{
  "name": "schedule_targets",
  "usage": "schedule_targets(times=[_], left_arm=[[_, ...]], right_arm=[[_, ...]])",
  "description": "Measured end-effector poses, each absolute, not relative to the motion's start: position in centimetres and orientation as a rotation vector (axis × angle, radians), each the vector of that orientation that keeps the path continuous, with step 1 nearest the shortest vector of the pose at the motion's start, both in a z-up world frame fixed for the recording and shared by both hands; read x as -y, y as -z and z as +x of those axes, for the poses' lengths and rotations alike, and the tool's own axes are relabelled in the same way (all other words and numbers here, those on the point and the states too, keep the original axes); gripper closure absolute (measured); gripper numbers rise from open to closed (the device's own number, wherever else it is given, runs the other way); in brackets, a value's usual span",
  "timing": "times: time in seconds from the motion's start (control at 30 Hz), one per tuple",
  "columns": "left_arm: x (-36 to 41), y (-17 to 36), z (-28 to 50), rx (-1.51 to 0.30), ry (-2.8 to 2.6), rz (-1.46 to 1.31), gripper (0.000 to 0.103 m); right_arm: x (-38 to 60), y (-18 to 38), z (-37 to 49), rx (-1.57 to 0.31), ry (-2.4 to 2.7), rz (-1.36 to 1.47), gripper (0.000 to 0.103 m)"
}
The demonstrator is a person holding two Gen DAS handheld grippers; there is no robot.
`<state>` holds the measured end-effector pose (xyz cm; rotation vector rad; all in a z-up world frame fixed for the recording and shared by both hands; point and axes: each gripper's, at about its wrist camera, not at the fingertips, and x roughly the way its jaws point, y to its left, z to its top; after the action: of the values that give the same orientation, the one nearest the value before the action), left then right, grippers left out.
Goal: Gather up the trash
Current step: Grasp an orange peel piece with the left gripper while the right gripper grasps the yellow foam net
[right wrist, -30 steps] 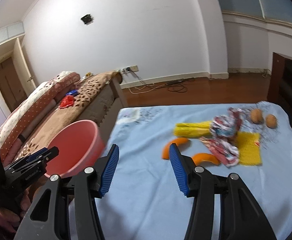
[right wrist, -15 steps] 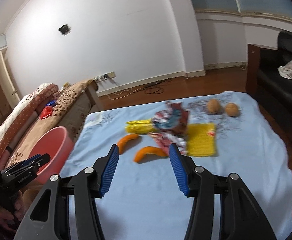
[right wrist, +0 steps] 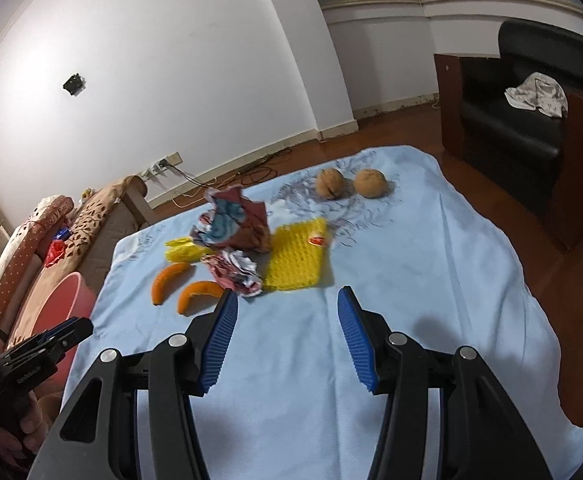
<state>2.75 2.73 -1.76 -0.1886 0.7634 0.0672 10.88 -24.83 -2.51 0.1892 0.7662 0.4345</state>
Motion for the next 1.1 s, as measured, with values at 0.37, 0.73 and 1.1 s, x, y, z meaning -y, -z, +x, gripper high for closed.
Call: schedule_targets(times=[0.37,0.73,1.1], left_arm=[[2.1,4.4,9.6,-0.838,0.095,-0.031,0.06],[2.7,6.7,12.0,-0.875,0.062,0.014,0.086],[1.4,5.0,10.1,-0.892,0.063,-0.002,0.092]], right_arm=[[24.2,3.4,12.7,-0.82,-0.438,0.187,0.051],[21.6,5.7,17.2,-0.929,-0.388,0.149,0.052],[20.5,6.8,19.4,-0.965,-0.352,0.123,0.071]])
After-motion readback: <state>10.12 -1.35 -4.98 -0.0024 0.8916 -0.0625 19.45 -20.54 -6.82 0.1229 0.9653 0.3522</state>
